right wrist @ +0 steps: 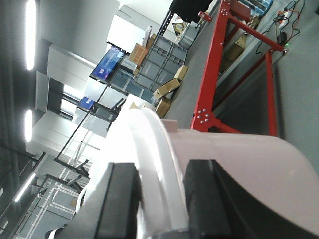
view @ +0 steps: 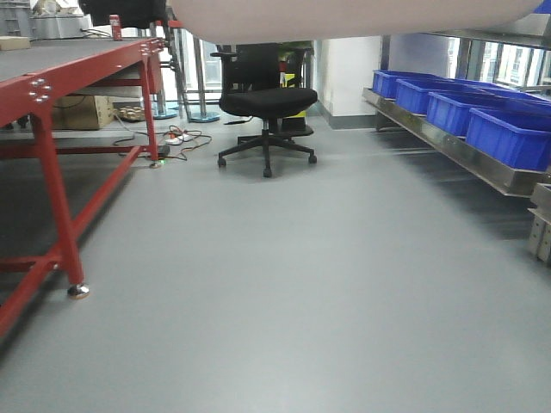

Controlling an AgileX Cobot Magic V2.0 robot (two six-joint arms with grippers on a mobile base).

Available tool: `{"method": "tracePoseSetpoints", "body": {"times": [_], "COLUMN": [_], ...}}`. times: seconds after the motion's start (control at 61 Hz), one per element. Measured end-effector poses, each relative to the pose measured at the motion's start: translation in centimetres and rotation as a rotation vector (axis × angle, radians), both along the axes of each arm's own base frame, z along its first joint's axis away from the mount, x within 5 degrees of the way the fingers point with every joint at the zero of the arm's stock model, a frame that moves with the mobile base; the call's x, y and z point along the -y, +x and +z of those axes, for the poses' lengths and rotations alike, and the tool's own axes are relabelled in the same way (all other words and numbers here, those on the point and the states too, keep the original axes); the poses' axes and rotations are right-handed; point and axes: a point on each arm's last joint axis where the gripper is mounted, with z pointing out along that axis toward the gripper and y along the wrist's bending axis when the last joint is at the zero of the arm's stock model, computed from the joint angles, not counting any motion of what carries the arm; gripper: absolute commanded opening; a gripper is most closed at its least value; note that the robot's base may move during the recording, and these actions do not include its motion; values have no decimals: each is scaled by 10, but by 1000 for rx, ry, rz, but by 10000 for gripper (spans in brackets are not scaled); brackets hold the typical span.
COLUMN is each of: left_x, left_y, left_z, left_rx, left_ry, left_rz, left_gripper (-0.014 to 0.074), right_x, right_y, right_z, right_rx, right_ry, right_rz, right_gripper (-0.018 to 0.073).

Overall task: Grab white bin and place on right shelf
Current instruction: 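Drive the base away from the table while holding the bin, then turn and drive the base to the steel shelving rack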

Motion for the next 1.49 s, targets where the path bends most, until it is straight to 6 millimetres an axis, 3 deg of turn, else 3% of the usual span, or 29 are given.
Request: {"method": "tracePoseSetpoints", "body": {"times": [1.493], "left_x": [0], "left_y": [0], "left_z": [0], "left_rx": [0], "left_ry": [2], "left_rz": [-2], "left_gripper": [-126], "right_x": [0], "right_y": [0], "right_z": [0], "right_rx": [-1], "right_ry": [1], "right_rz": [-4], "right_gripper": [59]}}
